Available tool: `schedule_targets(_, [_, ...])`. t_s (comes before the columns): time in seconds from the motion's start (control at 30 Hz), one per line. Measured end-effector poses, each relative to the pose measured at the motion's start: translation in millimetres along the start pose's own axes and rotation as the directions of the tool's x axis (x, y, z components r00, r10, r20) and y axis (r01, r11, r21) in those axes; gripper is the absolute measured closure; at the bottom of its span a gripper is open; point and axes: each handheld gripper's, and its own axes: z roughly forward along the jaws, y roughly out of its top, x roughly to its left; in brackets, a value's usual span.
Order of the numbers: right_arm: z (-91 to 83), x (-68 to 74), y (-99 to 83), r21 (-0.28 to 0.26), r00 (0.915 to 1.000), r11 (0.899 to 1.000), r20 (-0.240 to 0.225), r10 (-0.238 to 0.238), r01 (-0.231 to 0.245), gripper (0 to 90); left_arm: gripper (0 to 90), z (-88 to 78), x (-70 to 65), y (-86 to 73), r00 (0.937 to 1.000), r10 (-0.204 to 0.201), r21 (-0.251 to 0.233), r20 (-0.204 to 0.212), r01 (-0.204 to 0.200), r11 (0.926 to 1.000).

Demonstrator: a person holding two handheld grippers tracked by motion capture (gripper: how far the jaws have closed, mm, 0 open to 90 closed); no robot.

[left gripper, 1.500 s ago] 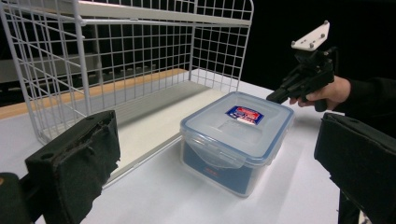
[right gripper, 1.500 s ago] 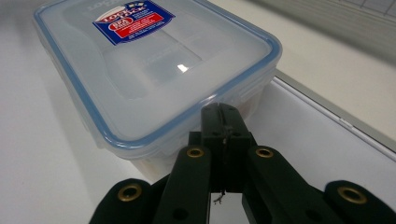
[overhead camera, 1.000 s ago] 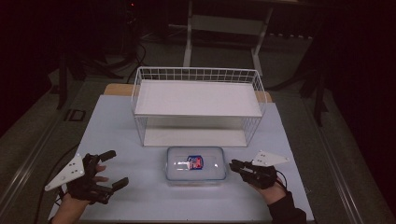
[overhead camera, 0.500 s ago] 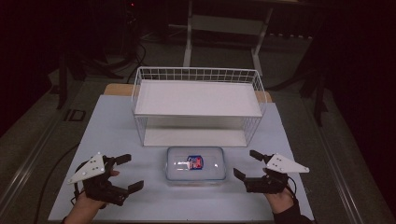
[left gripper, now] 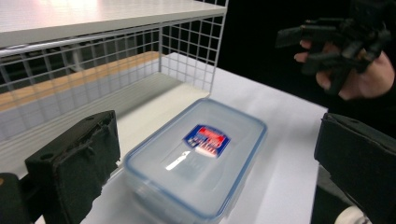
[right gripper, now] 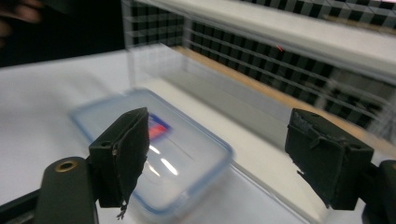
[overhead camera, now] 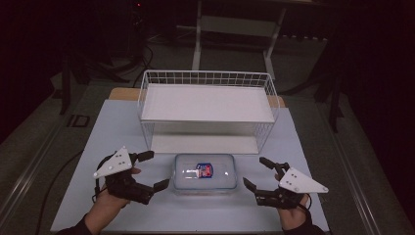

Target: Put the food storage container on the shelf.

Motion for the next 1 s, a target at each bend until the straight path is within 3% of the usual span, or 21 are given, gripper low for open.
schedule_targets(0.07, [1.5,4.9,0.9,0.013,0.9998,1.0,0.006,-0.019,0.019,19.0,0.0,10.1,1.3,5.5,0.9994,-0.031,0.014,0.013,0.031,0.9994])
schedule_targets(0.13, [2.3,6.7,1.4,0.015,0.9999,1.0,0.004,-0.011,0.011,16.9,0.0,12.6,2.8,6.4,0.9989,-0.045,0.022,0.013,0.045,0.9987])
schedule_targets(0.2, [2.5,8.1,1.5,0.008,0.9999,1.0,0.0,0.017,-0.017,14.5,0.0,18.7,6.9,6.9,0.9968,-0.08,0.044,-0.013,0.08,0.9958])
schedule_targets(0.23, [2.0,9.1,0.6,0.0,0.9997,1.0,-0.011,0.023,-0.023,14.1,0.0,24.7,12.0,5.3,0.9919,-0.12,0.055,-0.04,0.122,0.9909])
schedule_targets(0.27, [1.9,9.7,-0.1,0.0,0.9998,1.0,-0.005,0.017,-0.017,13.9,0.0,27.6,14.4,4.1,0.9901,-0.134,0.064,-0.041,0.137,0.9886])
schedule_targets(0.37, [2.9,9.9,-2.1,0.001,0.9997,1.0,0.003,0.026,-0.026,12.8,0.0,37.3,22.2,-1.7,0.9803,-0.196,0.109,-0.024,0.198,0.9742])
schedule_targets(0.43, [3.1,9.6,-3.1,-0.007,0.9996,1.0,-0.006,0.028,-0.028,12.8,0.0,44.3,29.0,-8.3,0.9685,-0.249,0.145,-0.003,0.247,0.9582])
schedule_targets(0.47, [3.1,9.7,-3.4,-0.01,0.9996,1.0,0.0,0.027,-0.027,12.9,0.0,44.3,29.0,-8.3,0.9685,-0.249,0.145,-0.003,0.247,0.9582])
schedule_targets(0.5, [3.0,9.7,-3.6,-0.011,0.9996,1.0,0.003,0.03,-0.03,12.9,0.0,50.6,35.9,-16.1,0.9567,-0.288,0.178,0.043,0.276,0.9444])
schedule_targets(0.57, [3.0,9.6,-3.8,-0.011,0.9995,0.999,0.003,0.033,-0.033,13.0,0.0,56.6,41.4,-23.4,0.9439,-0.328,0.217,0.035,0.314,0.9245])
schedule_targets(0.6, [2.9,9.6,-4.0,-0.011,0.9995,0.999,0.004,0.033,-0.033,13.0,0.0,56.6,41.4,-23.4,0.9439,-0.328,0.217,0.035,0.314,0.9245])
schedule_targets(0.63, [3.1,9.4,-4.7,-0.011,0.9993,0.999,-0.006,0.036,-0.037,13.0,0.0,60.9,46.5,-30.5,0.9254,-0.377,0.237,0.036,0.359,0.9028])
schedule_targets(0.7, [5.3,10.0,-6.3,0.005,0.9995,0.999,0.01,0.032,-0.032,10.5,0.0,64.9,49.5,-35.9,0.916,-0.401,0.261,0.02,0.382,0.8866])
schedule_targets(0.73, [5.3,10.0,-6.3,0.005,0.9995,0.999,0.01,0.032,-0.032,10.5,0.0,64.9,49.5,-35.9,0.916,-0.401,0.261,0.02,0.382,0.8866])
schedule_targets(0.8, [9.2,11.2,-8.8,0.027,0.9992,0.999,0.036,0.015,-0.016,10.3,0.0,68.3,53.0,-40.7,0.9024,-0.431,0.278,0.003,0.413,0.8672])
schedule_targets(0.83, [9.6,11.5,-9.7,0.029,0.9993,0.999,0.031,0.022,-0.023,10.0,0.0,70.2,55.2,-43.1,0.8902,-0.456,0.287,-0.002,0.437,0.8526])
schedule_targets(0.87, [10.6,11.8,-10.9,0.026,0.9993,0.999,0.03,0.023,-0.023,10.0,0.0,71.2,56.7,-45.0,0.8837,-0.468,0.291,-0.008,0.45,0.8445])
schedule_targets(0.9, [11.7,12.8,-11.1,0.031,0.9993,0.999,0.035,0.012,-0.013,10.0,0.0,73.3,59.3,-47.9,0.8756,-0.483,0.308,-0.014,0.463,0.8309])
schedule_targets(0.93, [11.7,13.3,-11.0,0.029,0.9994,1.0,0.035,0.009,-0.01,10.0,0.0,74.3,60.8,-49.5,0.8738,-0.486,0.317,-0.025,0.468,0.8251])
schedule_targets(0.97, [11.6,13.5,-10.8,0.031,0.9996,0.999,0.028,0.01,-0.011,10.0,0.0,74.9,62.1,-50.9,0.8671,-0.497,0.315,-0.033,0.481,0.8182])
schedule_targets(1.0, [11.6,13.5,-10.8,0.031,0.9996,0.999,0.028,0.01,-0.011,10.0,0.0,74.9,62.1,-50.9,0.8671,-0.497,0.315,-0.033,0.481,0.8182])
